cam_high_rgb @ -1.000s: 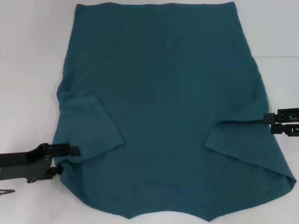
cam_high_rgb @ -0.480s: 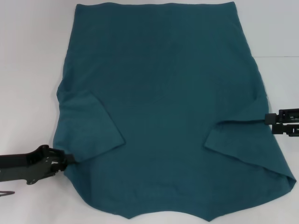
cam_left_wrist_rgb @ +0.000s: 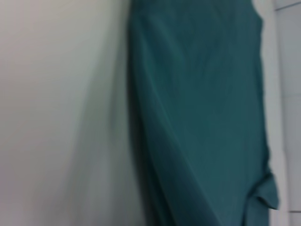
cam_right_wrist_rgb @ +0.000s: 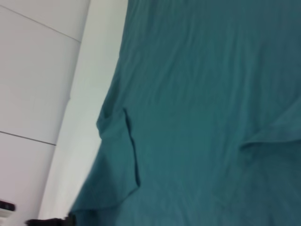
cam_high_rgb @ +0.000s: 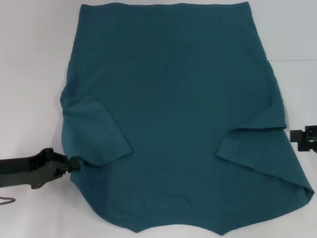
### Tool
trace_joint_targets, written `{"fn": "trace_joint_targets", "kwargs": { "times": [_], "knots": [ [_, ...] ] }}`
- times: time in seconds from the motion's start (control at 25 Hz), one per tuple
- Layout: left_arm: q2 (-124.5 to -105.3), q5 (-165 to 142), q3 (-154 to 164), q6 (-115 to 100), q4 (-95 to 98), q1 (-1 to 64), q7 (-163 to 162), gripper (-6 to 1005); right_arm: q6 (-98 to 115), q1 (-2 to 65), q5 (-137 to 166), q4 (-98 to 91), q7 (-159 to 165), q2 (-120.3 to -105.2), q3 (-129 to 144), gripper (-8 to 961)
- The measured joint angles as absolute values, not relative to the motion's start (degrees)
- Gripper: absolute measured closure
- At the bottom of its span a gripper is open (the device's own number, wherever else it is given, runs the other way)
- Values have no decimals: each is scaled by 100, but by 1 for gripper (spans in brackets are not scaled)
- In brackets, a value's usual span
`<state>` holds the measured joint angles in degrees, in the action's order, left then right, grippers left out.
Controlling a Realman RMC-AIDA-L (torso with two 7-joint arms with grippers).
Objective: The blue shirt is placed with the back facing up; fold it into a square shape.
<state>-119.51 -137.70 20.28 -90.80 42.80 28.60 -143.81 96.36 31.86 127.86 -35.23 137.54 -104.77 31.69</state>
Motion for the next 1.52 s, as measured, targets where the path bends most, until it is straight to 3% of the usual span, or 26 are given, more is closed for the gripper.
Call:
{"fn": "trace_joint_targets", "kwargs": {
  "times": [0.24,0.36,0.88,1.52],
  "knots": [
    [-11901,-13526,1977,-9209,4294,2861,-14289,992,9711,3098,13302,-3558,13775,-10186,3174,346],
    [-11894,-13526,1977,-9150,4287,2862,-14287,992,9723,3096,13686,-3660,13792,-10135,3174,346],
    [-11898,-13526,1977,-9026,4280,2866,-14297,992,9481,3189,14268,-3861,12909,-10478,3536,347],
    [-11918,-13526,1978,-8990,4280,2830,-14324,992,9025,3208,14409,-3867,12906,-10626,3626,347]
  ]
}}
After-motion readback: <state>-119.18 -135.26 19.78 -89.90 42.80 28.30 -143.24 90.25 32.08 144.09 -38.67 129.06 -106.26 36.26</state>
